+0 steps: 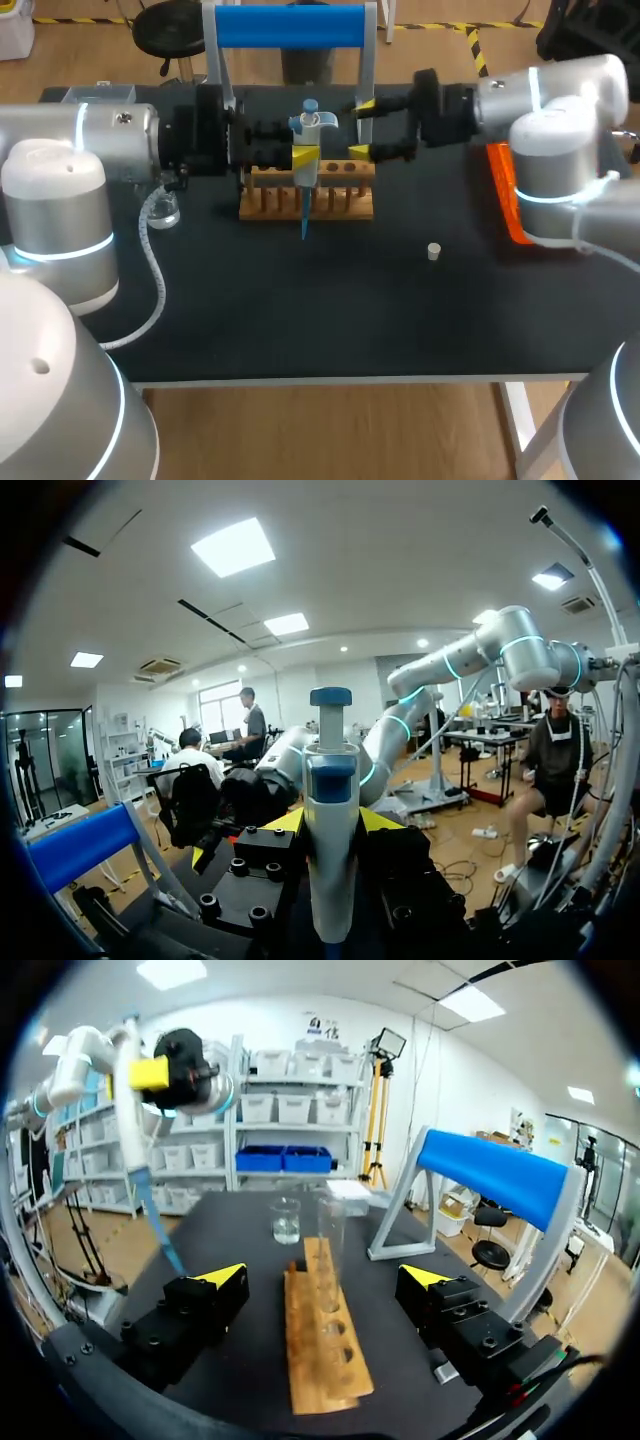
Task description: Invert the test tube, pick up the pipette, mount the tip to pipette, aspirate from beaker and dispense into the tube, eject the tip, return the pipette, and cap with the stopper.
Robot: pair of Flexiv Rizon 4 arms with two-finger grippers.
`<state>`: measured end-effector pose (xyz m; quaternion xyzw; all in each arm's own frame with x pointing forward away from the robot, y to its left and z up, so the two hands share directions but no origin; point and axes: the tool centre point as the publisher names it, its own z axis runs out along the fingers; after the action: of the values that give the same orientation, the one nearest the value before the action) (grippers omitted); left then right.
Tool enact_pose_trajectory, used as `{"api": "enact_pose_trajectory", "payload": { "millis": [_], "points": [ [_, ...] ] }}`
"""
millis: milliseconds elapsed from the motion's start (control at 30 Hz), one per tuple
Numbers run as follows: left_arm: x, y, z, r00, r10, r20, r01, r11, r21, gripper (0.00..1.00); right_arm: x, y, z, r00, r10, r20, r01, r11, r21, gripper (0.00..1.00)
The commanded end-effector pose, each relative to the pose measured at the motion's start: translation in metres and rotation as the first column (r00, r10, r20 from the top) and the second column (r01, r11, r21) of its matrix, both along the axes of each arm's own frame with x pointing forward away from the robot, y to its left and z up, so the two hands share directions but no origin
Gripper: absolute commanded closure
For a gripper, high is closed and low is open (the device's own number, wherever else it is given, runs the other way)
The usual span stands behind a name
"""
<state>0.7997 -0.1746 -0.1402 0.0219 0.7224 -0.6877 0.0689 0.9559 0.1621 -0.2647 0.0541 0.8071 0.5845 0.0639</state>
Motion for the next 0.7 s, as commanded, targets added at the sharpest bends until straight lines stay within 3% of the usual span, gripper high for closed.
{"api": "enact_pose_trajectory", "payload": {
  "millis": [33,467,700],
  "points": [
    [-0.001,-0.002,0.0,1.0,0.007,0.002,-0.007,1.0,-0.002,1.0,-0.032,-0.037,0.022,1.0,-0.016,0.015,0.016,0.999,0.052,0.0],
    [-0.001,-0.002,0.0,1.0,0.007,0.002,-0.007,1.0,-0.002,1.0,-0.096,-0.026,0.051,0.998,0.064,-0.014,-0.061,0.987,0.147,0.0],
    [-0.001,-0.002,0.0,1.0,0.007,0.002,-0.007,1.0,-0.002,1.0,-0.116,-0.011,0.06,0.996,0.091,0.01,-0.092,0.978,0.189,0.0]
  ]
}}
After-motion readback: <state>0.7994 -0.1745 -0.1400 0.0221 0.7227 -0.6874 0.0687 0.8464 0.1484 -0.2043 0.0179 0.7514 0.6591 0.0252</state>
